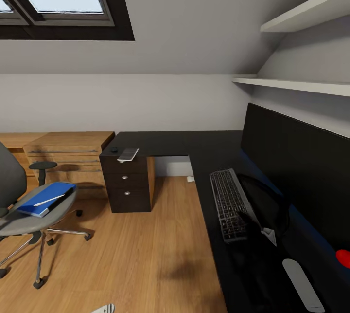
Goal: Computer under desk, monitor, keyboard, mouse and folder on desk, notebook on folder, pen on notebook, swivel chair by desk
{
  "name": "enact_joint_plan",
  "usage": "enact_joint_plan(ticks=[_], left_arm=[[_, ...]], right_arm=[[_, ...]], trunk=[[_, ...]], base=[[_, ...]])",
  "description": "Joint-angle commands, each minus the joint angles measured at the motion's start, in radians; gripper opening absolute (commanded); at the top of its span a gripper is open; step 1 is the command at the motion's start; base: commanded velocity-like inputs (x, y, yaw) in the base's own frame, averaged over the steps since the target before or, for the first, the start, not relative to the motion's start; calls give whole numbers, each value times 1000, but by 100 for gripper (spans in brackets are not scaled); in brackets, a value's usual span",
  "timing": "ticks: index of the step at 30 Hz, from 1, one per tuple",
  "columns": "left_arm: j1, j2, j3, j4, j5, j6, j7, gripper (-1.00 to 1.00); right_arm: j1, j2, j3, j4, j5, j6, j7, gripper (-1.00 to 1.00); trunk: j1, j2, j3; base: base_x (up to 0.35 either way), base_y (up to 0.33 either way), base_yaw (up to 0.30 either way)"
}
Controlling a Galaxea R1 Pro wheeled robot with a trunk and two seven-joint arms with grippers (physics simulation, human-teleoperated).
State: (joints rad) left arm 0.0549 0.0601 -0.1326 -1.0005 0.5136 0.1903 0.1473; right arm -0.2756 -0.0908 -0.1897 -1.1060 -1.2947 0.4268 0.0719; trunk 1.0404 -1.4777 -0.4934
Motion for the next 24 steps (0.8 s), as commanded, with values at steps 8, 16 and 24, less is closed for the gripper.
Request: enact_joint_plan(ticks=[8,16,24], left_arm=[[0,1,-4,-3,11,3,8,100],[0,1,-4,-3,11,2,8,100],[0,1,-4,-3,11,2,8,100]], right_arm=[[-1,0,-2,0,-3,6,2,100],[-1,0,-2,0,-3,6,2,100],[-1,0,-2,0,-3,6,2,100]], trunk=[[0,-1,-1],[0,-1,-1],[0,-1,-1]], base=[[-21,-2,0],[-140,-71,0],[-7,-5,0]])
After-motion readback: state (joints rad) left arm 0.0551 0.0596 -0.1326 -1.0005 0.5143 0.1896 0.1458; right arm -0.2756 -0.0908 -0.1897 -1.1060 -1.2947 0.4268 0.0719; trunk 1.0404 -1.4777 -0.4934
